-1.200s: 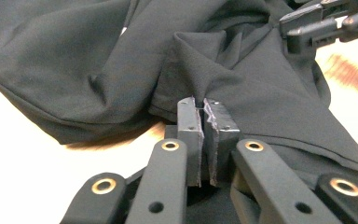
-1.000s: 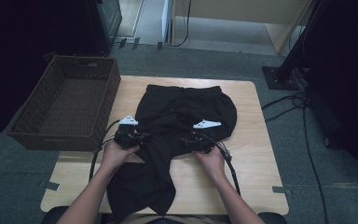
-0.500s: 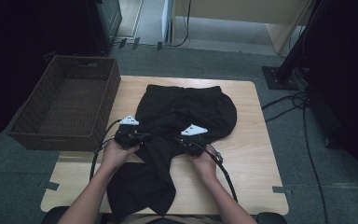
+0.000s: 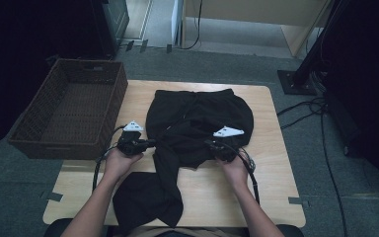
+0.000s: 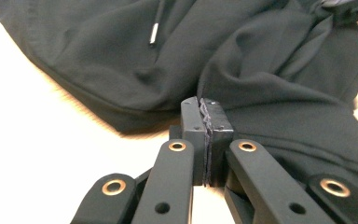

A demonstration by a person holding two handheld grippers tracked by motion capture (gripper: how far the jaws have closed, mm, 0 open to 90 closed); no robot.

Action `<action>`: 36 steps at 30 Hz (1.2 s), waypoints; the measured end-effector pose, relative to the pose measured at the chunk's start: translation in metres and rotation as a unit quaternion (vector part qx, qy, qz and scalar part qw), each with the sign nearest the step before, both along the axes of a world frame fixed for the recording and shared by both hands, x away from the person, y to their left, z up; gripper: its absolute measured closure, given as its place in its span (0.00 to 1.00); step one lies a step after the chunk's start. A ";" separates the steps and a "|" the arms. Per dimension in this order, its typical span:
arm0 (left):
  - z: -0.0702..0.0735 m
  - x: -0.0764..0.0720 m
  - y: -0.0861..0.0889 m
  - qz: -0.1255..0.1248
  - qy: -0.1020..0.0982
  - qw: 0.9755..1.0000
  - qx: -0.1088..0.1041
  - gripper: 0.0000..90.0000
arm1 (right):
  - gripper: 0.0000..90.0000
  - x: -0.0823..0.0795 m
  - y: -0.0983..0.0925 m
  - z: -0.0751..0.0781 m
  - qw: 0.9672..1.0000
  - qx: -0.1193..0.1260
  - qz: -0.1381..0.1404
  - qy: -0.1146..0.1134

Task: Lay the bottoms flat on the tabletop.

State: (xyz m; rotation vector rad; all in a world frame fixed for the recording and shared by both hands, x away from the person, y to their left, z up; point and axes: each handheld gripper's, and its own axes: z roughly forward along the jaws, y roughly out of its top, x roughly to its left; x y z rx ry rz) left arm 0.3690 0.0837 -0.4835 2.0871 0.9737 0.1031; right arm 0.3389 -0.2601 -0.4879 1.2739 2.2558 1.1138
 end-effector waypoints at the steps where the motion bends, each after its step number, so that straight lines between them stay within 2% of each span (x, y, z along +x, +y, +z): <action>1: 0.000 0.000 0.000 -0.001 0.002 1.000 -0.003 1.00 | 0.99 0.000 -0.009 0.000 1.000 0.016 -0.005 0.004; 3: 0.001 -0.002 -0.002 -0.003 -0.004 1.000 0.011 1.00 | 1.00 -0.001 -0.017 0.001 1.000 0.020 -0.010 0.009; 4: 0.002 -0.003 -0.001 0.000 -0.007 1.000 0.018 1.00 | 1.00 -0.003 -0.020 0.002 1.000 0.002 -0.018 0.006; 5: 0.002 -0.002 0.001 0.003 -0.004 1.000 0.012 1.00 | 1.00 -0.004 -0.024 0.003 1.000 -0.012 -0.024 0.003; 7: 0.002 -0.002 0.007 0.009 -0.001 1.000 0.010 1.00 | 1.00 -0.004 -0.038 0.005 0.999 -0.005 -0.037 0.008; 9: 0.003 -0.001 0.013 0.015 0.007 1.000 0.007 1.00 | 1.00 -0.005 -0.051 0.007 0.998 -0.016 -0.053 0.012; 13: 0.001 -0.002 0.018 0.025 0.013 0.999 0.015 1.00 | 1.00 -0.005 -0.083 0.004 0.995 -0.032 -0.093 0.022; 14: 0.000 -0.002 0.018 0.027 0.013 0.999 0.019 1.00 | 1.00 -0.005 -0.090 0.002 0.993 -0.040 -0.105 0.023; 16: -0.002 -0.001 0.019 0.028 0.013 0.999 0.025 1.00 | 1.00 -0.004 -0.104 -0.002 0.990 -0.040 -0.131 0.032; 17: -0.007 0.001 0.024 0.033 0.038 0.999 0.017 0.99 | 0.98 -0.005 -0.110 -0.003 0.988 -0.039 -0.148 0.032; 18: -0.009 0.003 0.025 0.034 0.050 0.998 0.008 0.99 | 0.97 -0.007 -0.113 -0.002 0.986 -0.031 -0.159 0.030; 19: -0.010 0.002 0.026 0.037 0.053 0.998 -0.002 0.98 | 0.95 -0.008 -0.114 -0.001 0.987 -0.024 -0.158 0.027; 20: -0.009 0.002 0.026 0.035 0.047 0.998 -0.011 0.96 | 0.90 -0.009 -0.113 0.000 0.988 -0.016 -0.155 0.022; 23: 0.002 -0.002 0.025 0.027 0.021 0.998 -0.048 0.85 | 0.81 -0.010 -0.104 0.005 0.991 -0.001 -0.132 0.009; 24: 0.006 -0.004 0.023 0.026 0.013 0.998 -0.055 0.82 | 0.79 -0.010 -0.100 0.006 0.992 0.005 -0.127 0.007; 27: 0.018 -0.009 0.019 0.016 0.000 0.998 -0.062 0.74 | 0.74 -0.012 -0.088 0.012 0.994 0.023 -0.106 0.003; 31: 0.029 -0.016 0.012 0.000 -0.002 0.998 -0.065 0.67 | 0.61 -0.015 -0.066 0.020 0.996 0.043 -0.072 0.000; 32: 0.030 -0.019 0.009 -0.007 -0.003 0.998 -0.065 0.67 | 0.61 -0.016 -0.062 0.022 0.997 0.047 -0.066 -0.002; 34: 0.029 -0.022 0.002 -0.025 0.009 0.998 -0.063 0.64 | 0.61 -0.019 -0.050 0.025 0.997 0.061 -0.041 0.001; 35: 0.026 -0.024 -0.003 -0.036 0.019 0.997 -0.058 0.62 | 0.60 -0.020 -0.042 0.025 0.998 0.063 -0.029 0.004; 36: 0.022 -0.026 -0.008 -0.045 0.021 0.998 -0.047 0.61 | 0.60 -0.022 -0.035 0.024 0.998 0.063 -0.015 0.009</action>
